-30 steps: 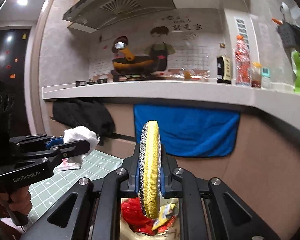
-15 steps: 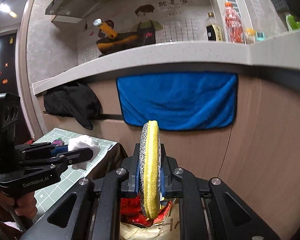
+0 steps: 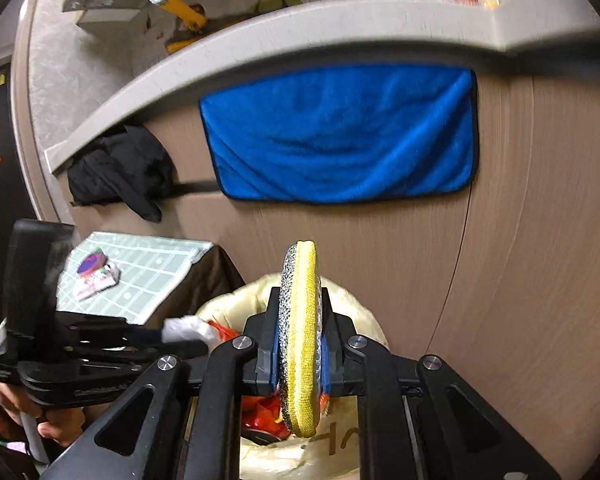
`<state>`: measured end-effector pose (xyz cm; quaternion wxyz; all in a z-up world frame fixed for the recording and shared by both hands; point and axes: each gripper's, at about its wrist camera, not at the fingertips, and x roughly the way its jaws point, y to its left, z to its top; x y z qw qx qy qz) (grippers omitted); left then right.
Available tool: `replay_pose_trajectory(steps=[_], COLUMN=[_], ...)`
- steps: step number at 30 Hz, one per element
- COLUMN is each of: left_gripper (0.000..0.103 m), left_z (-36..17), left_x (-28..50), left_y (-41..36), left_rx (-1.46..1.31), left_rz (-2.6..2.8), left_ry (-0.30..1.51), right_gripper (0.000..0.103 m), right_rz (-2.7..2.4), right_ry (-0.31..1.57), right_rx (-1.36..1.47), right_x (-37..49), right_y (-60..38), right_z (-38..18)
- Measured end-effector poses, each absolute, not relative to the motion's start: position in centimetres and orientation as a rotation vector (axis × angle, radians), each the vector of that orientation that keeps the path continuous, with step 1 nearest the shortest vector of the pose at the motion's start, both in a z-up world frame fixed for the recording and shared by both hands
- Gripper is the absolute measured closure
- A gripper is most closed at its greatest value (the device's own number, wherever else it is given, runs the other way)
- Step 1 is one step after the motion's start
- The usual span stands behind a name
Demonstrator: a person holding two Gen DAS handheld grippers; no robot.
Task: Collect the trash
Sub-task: 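Open the left tool over the bin while the right tool opens too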
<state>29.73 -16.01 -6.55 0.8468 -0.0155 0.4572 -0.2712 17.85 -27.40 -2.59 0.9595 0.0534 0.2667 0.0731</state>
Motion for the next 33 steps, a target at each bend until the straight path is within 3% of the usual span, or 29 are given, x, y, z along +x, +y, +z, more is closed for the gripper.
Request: replay_pose_trajectory(steps=[3,12,16,20,22,23,33], left_gripper=[0.083,0.081,0.058,0.051,0.05,0.05,0.05], left_z=[-9.1,-11.8,-9.9,-7.4,-6.3,-5.7,-2.5], left_x=[31.5,34.0,33.5,32.8,32.5,32.4,30.6], left_y=[-16.7,-17.9,-16.7,-14.4,-13.5,-12.9,-5.2], left_rx=[-0.061,-0.053,-0.113,-0.18,-0.199,-0.203,-0.252], left_rz=[-0.579,-0.528,-0.582,-0.593,-0.585,-0.574,-0.445], left_ry=[1.081,1.143,1.061,0.992,0.971,0.956,0.839], right_gripper=[0.089,0.089,0.089,0.087,0.07,0.055,0.052], right_rz=[0.14,0.143,0.154,0.18,0.178,0.173,0.243], right_ry=[0.572,0.642,0.672,0.694,0.722,0.73,0.673], right_rx=[0.13,0.153,0.168,0.169,0.176,0.189,0.241], right_x=[18.5,20.3,20.8,21.4,21.9,22.1,21.4], right_y=[-28.0,-28.5,-28.3,-27.4,-27.1,-27.0,-25.9], right_z=[-3.8,-6.2,-7.1,-8.0,-8.5,-8.7,-6.3])
